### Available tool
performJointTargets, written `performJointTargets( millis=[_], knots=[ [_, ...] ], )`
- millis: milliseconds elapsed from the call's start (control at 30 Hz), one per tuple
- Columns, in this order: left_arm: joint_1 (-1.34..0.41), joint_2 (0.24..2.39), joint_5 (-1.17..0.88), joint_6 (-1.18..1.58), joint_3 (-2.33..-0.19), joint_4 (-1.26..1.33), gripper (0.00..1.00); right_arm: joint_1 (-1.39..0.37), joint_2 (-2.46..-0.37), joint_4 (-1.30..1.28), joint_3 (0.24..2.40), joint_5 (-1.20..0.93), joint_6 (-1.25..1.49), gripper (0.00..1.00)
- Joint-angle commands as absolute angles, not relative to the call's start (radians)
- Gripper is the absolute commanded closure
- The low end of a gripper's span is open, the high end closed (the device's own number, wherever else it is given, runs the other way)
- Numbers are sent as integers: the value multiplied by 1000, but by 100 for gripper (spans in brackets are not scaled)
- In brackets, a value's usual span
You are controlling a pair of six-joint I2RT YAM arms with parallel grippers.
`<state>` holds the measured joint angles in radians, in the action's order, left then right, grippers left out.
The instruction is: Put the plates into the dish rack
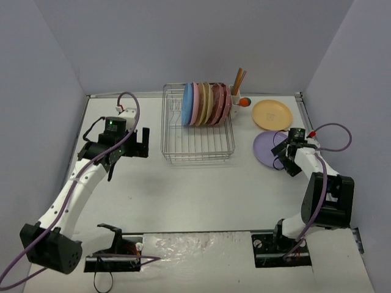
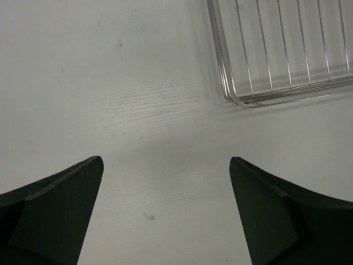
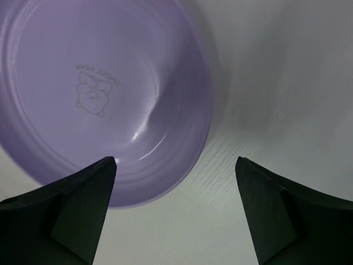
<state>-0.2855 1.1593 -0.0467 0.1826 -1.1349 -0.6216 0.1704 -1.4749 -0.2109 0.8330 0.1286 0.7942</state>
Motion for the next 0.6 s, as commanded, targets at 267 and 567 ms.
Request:
performJointTargets(
  millis=[267, 567],
  knots=[
    [-287, 1051, -11, 150, -1120, -608, 3, 204, -1578, -58, 765, 137, 879, 40],
    [-290, 1051, -18, 158, -1139, -621, 3, 235, -1556, -34, 695, 159, 904, 82]
  ],
)
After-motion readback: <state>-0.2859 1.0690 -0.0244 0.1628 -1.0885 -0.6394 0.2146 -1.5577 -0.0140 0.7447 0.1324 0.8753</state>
